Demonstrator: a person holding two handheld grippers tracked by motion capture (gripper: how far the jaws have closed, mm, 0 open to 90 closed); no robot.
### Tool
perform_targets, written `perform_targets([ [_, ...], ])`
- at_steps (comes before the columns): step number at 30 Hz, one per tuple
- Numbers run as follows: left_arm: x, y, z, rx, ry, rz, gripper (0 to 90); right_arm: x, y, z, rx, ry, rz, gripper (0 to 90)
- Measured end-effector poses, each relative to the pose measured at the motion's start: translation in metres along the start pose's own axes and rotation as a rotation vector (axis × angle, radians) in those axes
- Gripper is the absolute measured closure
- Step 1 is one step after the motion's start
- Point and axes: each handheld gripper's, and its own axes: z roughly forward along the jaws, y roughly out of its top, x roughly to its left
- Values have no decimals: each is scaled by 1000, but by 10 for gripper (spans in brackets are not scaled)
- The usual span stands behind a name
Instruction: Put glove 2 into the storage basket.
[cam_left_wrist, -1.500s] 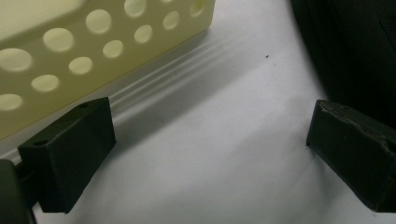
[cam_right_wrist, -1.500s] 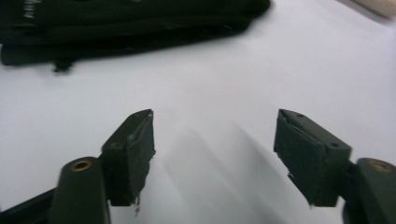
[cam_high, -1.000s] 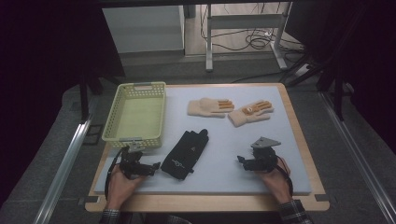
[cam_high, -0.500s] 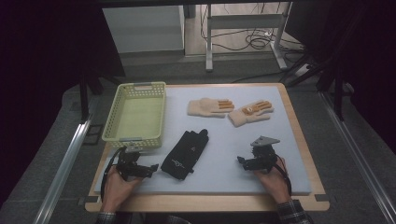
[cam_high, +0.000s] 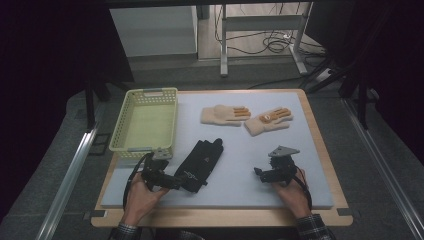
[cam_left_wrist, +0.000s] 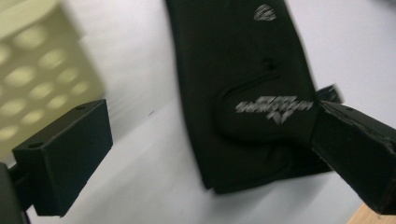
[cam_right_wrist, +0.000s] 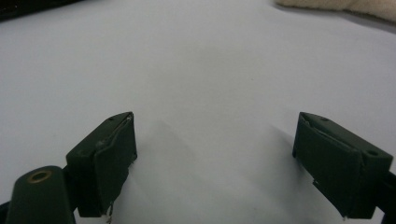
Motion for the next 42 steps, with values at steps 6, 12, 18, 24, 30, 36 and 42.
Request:
perform_targets([
  [6, -19, 20, 18, 9, -2, 39, 0, 0, 0, 0, -1, -1, -1, 130],
  [12, -35, 33, 45, 31, 37, 59, 0, 0, 0, 0, -1, -2, -2, 130],
  [18, -40, 35, 64, 71, 131, 71, 0, 0, 0, 0, -1, -1, -2, 130],
  [24, -30, 27, 73, 80, 102, 32, 0, 0, 0, 0, -1, -1, -2, 130],
  [30, -33, 29, 74, 115, 78, 30, 0, 0, 0, 0, -1, -1, -2, 130],
  [36, -37, 31, 76, 148, 80, 53, 0, 0, 0, 0, -1, -1, -2, 130],
  [42, -40, 32, 70, 151, 74, 53, 163, 0, 0, 0, -1, -2, -4, 130],
])
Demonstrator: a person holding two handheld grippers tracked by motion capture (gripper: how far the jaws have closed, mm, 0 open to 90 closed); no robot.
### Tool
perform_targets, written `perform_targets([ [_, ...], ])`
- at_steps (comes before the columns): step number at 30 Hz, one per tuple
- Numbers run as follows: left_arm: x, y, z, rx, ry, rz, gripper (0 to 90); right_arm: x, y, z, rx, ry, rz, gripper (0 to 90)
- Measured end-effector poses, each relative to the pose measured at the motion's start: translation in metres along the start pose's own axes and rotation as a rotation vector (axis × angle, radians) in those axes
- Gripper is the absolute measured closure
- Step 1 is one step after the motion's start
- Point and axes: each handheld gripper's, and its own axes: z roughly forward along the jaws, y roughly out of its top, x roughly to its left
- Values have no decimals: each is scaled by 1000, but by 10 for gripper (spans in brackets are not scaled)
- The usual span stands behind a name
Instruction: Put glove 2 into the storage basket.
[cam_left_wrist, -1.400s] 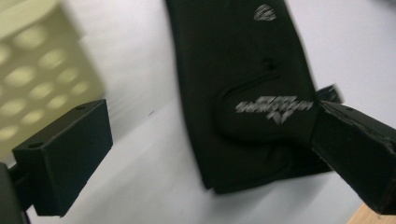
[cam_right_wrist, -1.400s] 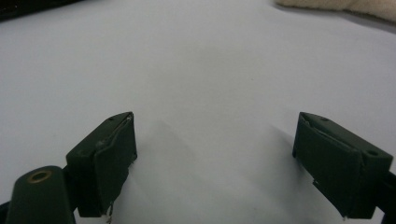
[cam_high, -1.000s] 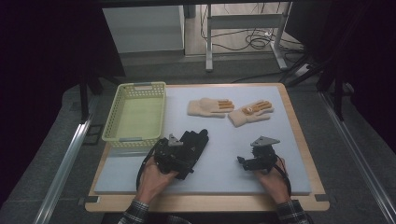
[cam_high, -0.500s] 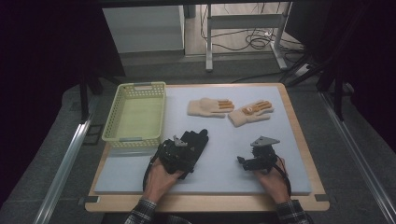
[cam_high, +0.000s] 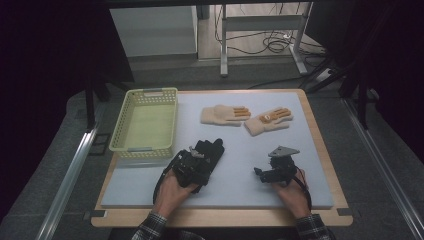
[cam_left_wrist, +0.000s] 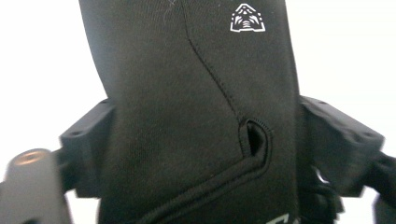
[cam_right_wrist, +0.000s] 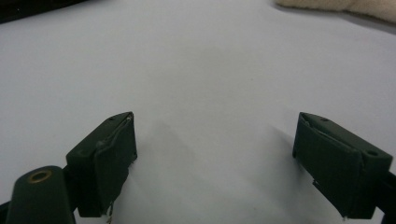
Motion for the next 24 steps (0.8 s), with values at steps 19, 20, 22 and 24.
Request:
perform_targets([
  [19, 10, -3, -10, -40, -79, -4, 637, 0, 0, 0, 0, -1, -1, 130],
  [20, 12, -4, -11, -50, -95, -21, 638, 0, 0, 0, 0, -1, -1, 130],
  [22, 13, -4, -12, -54, -100, -25, 642, 0, 0, 0, 0, -1, 0, 130],
  [24, 13, -3, -13, -55, -95, -19, 646, 0, 0, 0, 0, 0, 0, 130],
])
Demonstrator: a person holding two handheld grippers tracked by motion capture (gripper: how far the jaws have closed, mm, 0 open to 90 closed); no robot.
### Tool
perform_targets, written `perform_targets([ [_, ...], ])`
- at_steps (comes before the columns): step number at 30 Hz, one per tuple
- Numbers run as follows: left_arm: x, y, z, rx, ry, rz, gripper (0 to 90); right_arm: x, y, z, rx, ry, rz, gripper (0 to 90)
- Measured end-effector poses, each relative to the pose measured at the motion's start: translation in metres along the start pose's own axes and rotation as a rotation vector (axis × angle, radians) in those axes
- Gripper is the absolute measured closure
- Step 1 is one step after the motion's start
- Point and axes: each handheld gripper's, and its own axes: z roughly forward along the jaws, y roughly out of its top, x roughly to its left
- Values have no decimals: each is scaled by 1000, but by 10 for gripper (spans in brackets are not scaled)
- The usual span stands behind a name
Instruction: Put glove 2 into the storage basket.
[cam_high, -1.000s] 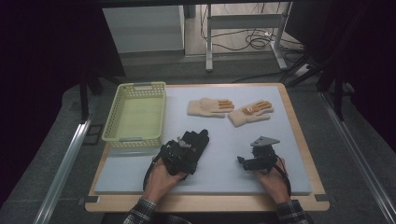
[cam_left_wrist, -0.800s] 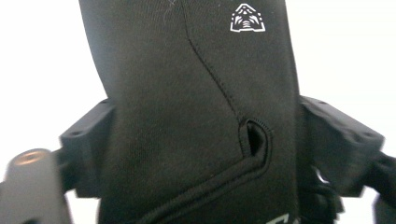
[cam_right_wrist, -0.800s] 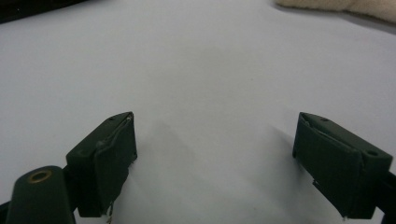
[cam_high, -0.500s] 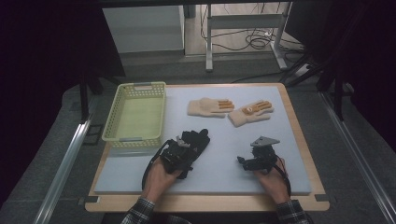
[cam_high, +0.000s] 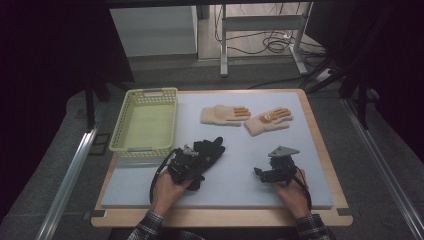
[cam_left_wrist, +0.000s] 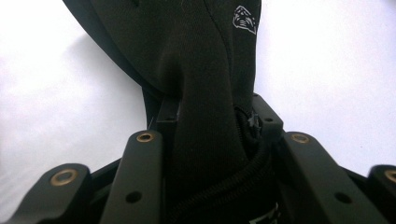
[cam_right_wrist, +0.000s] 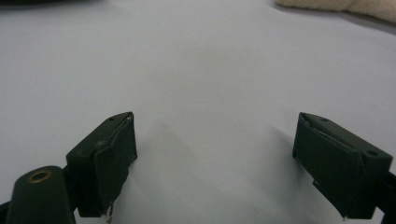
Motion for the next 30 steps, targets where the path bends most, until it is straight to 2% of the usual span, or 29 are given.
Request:
perform_targets([
  [2, -1, 3, -2, -2, 14, 8, 649, 0, 0, 0, 0, 0, 0, 130],
  [7, 0, 10, -5, -3, 20, 15, 651, 0, 0, 0, 2, 0, -1, 130],
  [20, 2, 50, -25, -32, 52, 47, 649, 0, 0, 0, -1, 0, 0, 130],
  [26, 7, 67, -36, -44, 71, 47, 649, 0, 0, 0, -1, -2, -2, 130],
  [30, 16, 81, -46, -60, 91, 39, 650, 0, 0, 0, -2, -2, -2, 130],
])
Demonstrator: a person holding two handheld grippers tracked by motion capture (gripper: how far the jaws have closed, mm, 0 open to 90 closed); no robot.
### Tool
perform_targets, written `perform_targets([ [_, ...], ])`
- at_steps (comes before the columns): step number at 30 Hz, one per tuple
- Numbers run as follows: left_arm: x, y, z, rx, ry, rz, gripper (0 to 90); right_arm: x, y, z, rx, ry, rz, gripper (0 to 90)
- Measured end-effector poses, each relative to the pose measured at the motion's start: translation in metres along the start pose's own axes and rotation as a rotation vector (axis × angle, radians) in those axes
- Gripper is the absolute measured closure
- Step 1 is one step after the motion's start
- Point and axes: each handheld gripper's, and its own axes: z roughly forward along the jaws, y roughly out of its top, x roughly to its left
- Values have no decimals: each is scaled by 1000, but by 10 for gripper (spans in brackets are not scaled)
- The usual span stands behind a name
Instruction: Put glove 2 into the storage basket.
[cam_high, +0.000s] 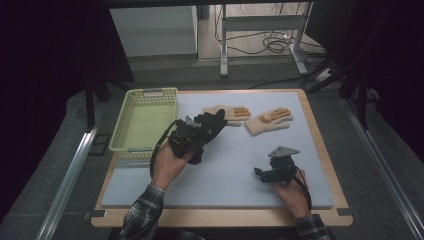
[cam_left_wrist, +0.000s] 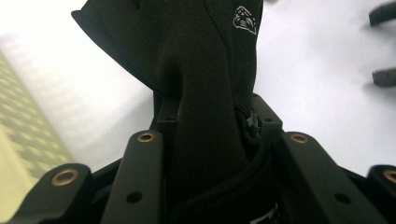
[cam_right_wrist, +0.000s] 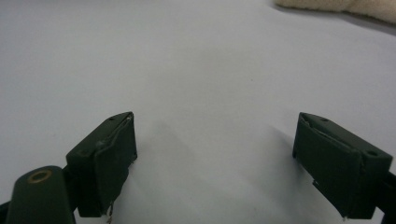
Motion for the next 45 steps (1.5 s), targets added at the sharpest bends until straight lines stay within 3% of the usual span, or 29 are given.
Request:
perform_targets([
  [3, 5, 5, -4, -5, 17, 0, 649, 0, 0, 0, 0, 0, 1, 130],
  [13, 44, 13, -27, -16, 97, -52, 649, 0, 0, 0, -1, -1, -1, 130],
  [15, 64, 9, -34, -10, 138, -84, 649, 0, 0, 0, -1, -2, -3, 130],
  [17, 70, 7, -36, -7, 149, -95, 649, 0, 0, 0, 0, 1, 0, 130],
  [22, 100, -6, -46, 2, 204, -146, 648, 0, 0, 0, -2, 1, 0, 130],
  [23, 112, -12, -50, 6, 230, -168, 648, 0, 0, 0, -3, 1, 0, 130],
  [26, 123, -19, -52, 12, 251, -191, 646, 0, 0, 0, -3, 1, 0, 130],
  [27, 135, -27, -54, 19, 272, -212, 646, 0, 0, 0, -3, 1, 0, 130],
  [28, 135, -27, -54, 19, 272, -212, 646, 0, 0, 0, -3, 1, 0, 130],
  [31, 156, -42, -51, 24, 301, -255, 644, 0, 0, 0, -2, 1, 0, 130],
  [38, 178, -59, -33, 51, 322, -290, 641, 0, 0, 0, -2, 1, 1, 130],
  [45, 193, -66, -12, 96, 335, -327, 638, 0, 0, 0, -3, 1, 1, 130],
])
